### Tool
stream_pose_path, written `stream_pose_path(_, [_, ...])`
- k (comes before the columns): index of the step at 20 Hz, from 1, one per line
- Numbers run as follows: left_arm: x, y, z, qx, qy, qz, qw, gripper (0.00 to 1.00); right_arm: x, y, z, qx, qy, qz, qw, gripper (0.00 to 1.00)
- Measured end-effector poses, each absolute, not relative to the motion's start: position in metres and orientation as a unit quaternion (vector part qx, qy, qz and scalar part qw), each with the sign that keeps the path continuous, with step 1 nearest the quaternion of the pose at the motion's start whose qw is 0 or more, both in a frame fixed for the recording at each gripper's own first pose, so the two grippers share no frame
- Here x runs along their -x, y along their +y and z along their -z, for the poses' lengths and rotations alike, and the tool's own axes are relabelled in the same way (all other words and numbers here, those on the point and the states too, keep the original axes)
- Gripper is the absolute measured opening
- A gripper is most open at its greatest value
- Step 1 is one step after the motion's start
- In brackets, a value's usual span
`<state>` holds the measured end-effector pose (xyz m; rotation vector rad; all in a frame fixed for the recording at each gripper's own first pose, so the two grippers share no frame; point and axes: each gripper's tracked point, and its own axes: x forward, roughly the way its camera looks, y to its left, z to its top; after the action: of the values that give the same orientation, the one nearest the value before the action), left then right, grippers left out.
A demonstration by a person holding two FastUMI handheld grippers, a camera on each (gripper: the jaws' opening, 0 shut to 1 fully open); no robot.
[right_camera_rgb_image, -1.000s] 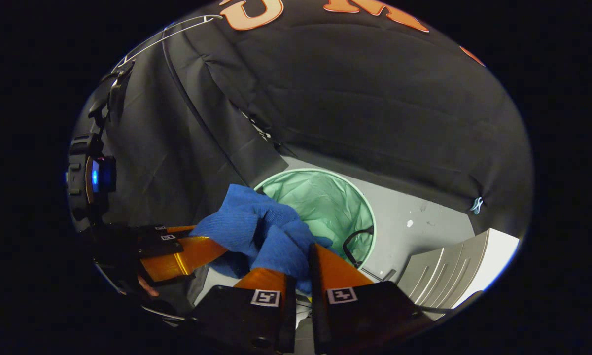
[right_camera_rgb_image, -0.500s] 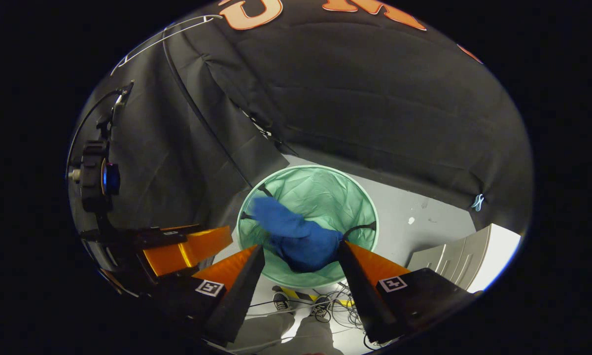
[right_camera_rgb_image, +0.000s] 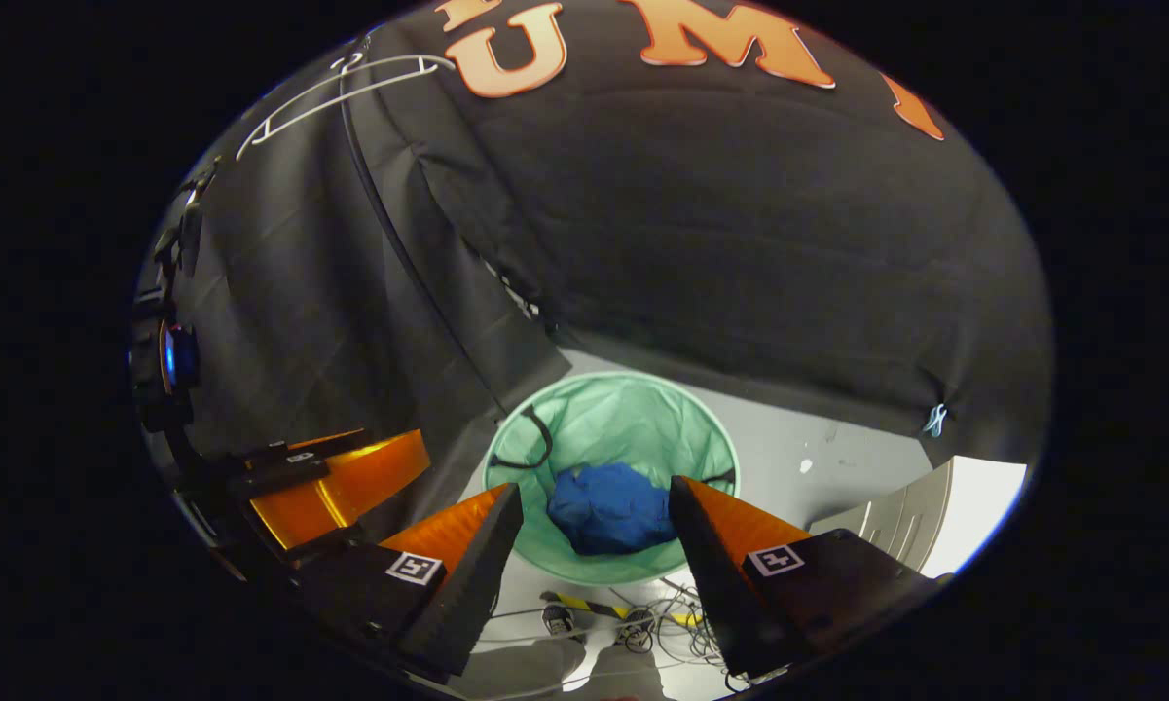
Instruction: Grasp the clothes on the hanger with both hands and then place them into the laundry hamper below.
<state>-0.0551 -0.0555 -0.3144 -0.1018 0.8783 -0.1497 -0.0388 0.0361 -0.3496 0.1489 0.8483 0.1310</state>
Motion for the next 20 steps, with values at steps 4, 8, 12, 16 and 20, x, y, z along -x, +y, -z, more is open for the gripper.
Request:
stream_pose_path(4, [0.045,-0.042,0.237,0.045,0.349,0.063,0.934,0.96,0.031,0.031,0.278,-0.074,0.326,-0.062,0.94,0.98])
stream_pose_path(8, [0.04,-0.034,0.177,0.056,0.282,0.054,0.956,0.95,0.04,0.025,0.218,-0.071,0.271,-0.061,0.958,0.98])
stream_pose_path(12, [0.034,-0.025,0.11,0.09,0.218,0.053,0.97,0.95,0.038,0.019,0.163,-0.069,0.21,-0.056,0.974,0.98])
stream_pose_path(16, [0.024,-0.028,0.053,0.084,0.149,0.064,0.983,0.95,0.052,-0.004,0.1,-0.071,0.143,-0.042,0.986,0.98])
stream_pose_path(20, [0.022,-0.023,0.022,0.084,0.098,0.054,0.99,0.92,0.056,-0.01,0.054,-0.048,0.087,-0.039,0.994,0.89])
